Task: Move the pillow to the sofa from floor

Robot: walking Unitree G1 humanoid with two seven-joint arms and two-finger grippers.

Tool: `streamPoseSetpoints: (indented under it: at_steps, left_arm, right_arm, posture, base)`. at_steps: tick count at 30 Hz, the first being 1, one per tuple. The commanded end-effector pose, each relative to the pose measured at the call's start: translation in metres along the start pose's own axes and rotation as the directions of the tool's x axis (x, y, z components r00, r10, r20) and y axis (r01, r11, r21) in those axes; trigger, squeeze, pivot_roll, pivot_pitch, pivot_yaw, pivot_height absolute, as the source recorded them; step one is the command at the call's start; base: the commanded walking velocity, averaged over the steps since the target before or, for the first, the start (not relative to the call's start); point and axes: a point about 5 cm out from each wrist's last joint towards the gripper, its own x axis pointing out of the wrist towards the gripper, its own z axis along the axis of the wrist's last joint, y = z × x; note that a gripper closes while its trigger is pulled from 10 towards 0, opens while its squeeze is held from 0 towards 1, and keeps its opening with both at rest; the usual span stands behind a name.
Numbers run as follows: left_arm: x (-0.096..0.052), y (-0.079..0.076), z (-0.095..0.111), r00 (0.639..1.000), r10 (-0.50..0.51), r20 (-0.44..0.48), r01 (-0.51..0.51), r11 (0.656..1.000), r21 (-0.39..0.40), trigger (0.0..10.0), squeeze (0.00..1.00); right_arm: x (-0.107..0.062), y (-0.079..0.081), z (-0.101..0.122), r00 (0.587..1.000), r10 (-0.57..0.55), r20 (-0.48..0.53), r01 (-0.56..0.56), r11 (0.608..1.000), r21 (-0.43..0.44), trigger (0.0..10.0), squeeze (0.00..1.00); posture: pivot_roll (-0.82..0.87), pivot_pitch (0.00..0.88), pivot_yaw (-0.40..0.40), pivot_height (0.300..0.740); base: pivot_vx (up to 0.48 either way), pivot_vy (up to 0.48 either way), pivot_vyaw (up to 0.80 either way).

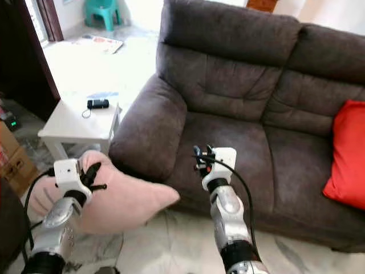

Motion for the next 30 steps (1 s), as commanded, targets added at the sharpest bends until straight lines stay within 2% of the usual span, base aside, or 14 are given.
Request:
streamPoseSetpoints:
  at_steps: [1, 12, 19, 21, 25, 28, 30]
  left_arm:
    - [0.007, -0.004, 0.026, 0.993, -0.022, 0.114, 0.020, 1.000, 0.015, 10.0, 0.00]
    - [0.009, -0.002, 0.034, 0.990, -0.043, 0.133, 0.040, 0.999, 0.026, 10.0, 0.00]
    - [0.010, -0.015, 0.044, 0.978, -0.166, 0.128, 0.161, 0.986, 0.047, 10.0, 0.00]
    - [0.011, -0.024, 0.051, 0.962, -0.245, 0.121, 0.240, 0.969, 0.050, 10.0, 0.00]
    - [0.011, -0.029, 0.055, 0.947, -0.303, 0.109, 0.297, 0.953, 0.060, 10.0, 0.00]
    - [0.010, -0.037, 0.061, 0.923, -0.373, 0.098, 0.367, 0.928, 0.069, 10.0, 0.00]
    - [0.009, -0.042, 0.063, 0.910, -0.406, 0.091, 0.400, 0.913, 0.077, 10.0, 0.00]
  right_arm:
    - [-0.005, -0.005, -0.007, 1.000, -0.013, -0.026, 0.013, 1.000, -0.002, 10.0, 0.00]
    - [-0.005, -0.006, -0.009, 0.998, 0.007, -0.055, -0.008, 1.000, -0.024, 10.0, 0.00]
    - [-0.008, -0.011, -0.017, 0.989, 0.063, -0.134, -0.073, 0.995, -0.068, 10.0, 0.00]
    - [-0.011, -0.014, -0.022, 0.973, 0.116, -0.201, -0.143, 0.982, -0.127, 10.0, 0.00]
    - [-0.014, -0.015, -0.029, 0.950, 0.153, -0.271, -0.203, 0.965, -0.167, 10.0, 0.00]
    - [-0.023, -0.020, -0.043, 0.900, 0.181, -0.397, -0.294, 0.925, -0.242, 10.0, 0.00]
    - [-0.028, -0.023, -0.047, 0.881, 0.184, -0.435, -0.330, 0.899, -0.288, 10.0, 0.00]
  posture:
    - [0.11, 0.000, -0.089, 0.740]
    - [0.10, 0.000, -0.090, 0.740]
    - [0.10, 0.000, -0.090, 0.740]
    - [0.10, 0.000, -0.092, 0.740]
    - [0.10, 0.000, -0.093, 0.740]
    - [0.10, 0.000, -0.093, 0.740]
    - [0.10, 0.000, -0.092, 0.740]
  base:
    - [0.000, 0.000, 0.00]
    - [0.000, 0.000, 0.00]
    - [0.000, 0.000, 0.00]
    - [0.000, 0.000, 0.00]
    - [0.000, 0.000, 0.00]
    - [0.000, 0.000, 0.00]
    - [0.000, 0.000, 0.00]
